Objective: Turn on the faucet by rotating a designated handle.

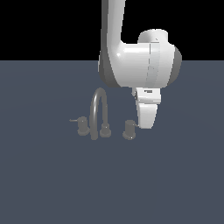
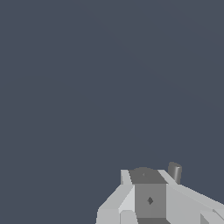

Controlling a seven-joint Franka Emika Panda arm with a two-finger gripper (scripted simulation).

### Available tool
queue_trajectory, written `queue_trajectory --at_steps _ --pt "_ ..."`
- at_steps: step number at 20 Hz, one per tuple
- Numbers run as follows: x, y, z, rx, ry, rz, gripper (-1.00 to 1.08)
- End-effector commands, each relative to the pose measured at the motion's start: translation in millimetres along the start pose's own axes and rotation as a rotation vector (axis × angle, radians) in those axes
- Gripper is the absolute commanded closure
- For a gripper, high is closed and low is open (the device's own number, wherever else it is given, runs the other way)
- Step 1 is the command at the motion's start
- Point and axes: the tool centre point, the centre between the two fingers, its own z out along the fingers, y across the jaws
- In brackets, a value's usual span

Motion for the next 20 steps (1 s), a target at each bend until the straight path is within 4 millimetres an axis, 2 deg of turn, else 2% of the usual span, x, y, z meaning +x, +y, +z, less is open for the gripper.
queue_trajectory --at_steps 1,8,9,10,20 --pt "-2 16 2 -0.018 -0.001 0.0 1.08" --pt "-3 44 5 -0.028 0.0 0.006 1.08" --pt "-3 44 5 -0.028 0.0 0.006 1.08" --pt "8 29 0 -0.001 0.005 0.023 1.08" --pt "-36 62 4 -0.028 0.0 0.007 1.08"
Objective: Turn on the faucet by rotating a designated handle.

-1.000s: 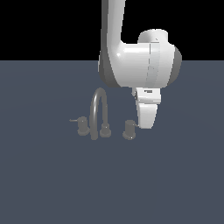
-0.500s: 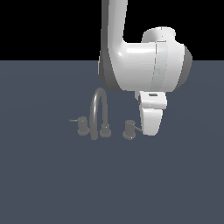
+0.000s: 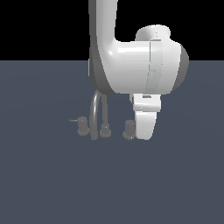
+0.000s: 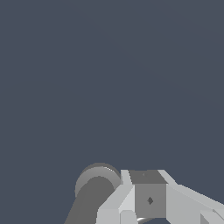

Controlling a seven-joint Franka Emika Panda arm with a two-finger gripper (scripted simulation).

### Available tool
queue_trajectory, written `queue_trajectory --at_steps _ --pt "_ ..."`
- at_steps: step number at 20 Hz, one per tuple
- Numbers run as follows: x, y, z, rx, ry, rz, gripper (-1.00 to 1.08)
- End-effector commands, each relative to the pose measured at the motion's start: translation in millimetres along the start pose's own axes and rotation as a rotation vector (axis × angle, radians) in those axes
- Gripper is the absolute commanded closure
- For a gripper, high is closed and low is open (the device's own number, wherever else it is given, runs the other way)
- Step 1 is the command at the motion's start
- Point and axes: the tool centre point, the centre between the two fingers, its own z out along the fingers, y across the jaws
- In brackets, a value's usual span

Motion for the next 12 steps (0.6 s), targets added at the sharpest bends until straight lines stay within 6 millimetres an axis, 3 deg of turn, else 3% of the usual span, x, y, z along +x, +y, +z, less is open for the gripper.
queue_trajectory --at_steps 1,2,11,12 --pt "-28 14 4 -0.023 -0.009 -0.042 1.08" --pt "-3 2 0 -0.001 -0.001 -0.001 1.08" --pt "-65 4 4 -0.023 -0.009 -0.041 1.08" --pt "-65 4 4 -0.023 -0.009 -0.041 1.08"
